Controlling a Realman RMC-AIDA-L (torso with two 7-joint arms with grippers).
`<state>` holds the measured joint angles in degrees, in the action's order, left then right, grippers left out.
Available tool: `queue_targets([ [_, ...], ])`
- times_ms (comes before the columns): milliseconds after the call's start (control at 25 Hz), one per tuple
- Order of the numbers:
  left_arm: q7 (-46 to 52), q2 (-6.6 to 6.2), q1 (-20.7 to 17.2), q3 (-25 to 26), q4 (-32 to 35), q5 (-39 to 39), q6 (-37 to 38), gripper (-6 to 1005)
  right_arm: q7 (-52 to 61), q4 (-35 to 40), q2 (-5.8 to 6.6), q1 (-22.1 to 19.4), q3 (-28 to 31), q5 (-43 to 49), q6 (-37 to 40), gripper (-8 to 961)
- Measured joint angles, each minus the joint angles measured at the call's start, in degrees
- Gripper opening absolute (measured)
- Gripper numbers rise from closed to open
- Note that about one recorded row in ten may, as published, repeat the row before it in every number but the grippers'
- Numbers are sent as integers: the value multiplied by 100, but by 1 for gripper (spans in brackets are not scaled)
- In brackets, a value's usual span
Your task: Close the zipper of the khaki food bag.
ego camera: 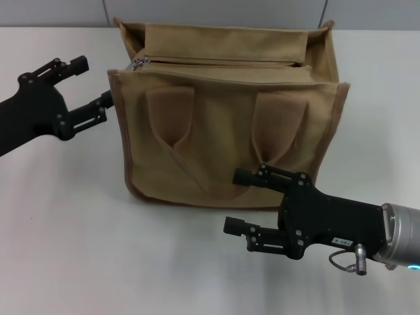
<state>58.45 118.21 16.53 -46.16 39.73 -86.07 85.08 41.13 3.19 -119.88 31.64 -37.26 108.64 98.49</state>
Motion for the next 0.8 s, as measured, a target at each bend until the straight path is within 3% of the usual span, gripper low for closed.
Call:
queue_targets([
  [160, 120, 1, -128, -28, 525, -505, 210, 769, 0, -3, 0, -7, 50, 0, -36, 761],
  [360, 183, 47, 140, -103, 495, -810, -24, 768, -19, -3, 1, -8, 52, 0, -38, 761],
  [560, 184, 62, 446, -189, 166, -601, -430, 767, -88, -10, 1, -3, 60, 0, -36, 761],
  [800, 129, 62, 452, -196, 24, -93, -477, 766, -138, -46, 0, -29, 61, 0, -41, 761],
])
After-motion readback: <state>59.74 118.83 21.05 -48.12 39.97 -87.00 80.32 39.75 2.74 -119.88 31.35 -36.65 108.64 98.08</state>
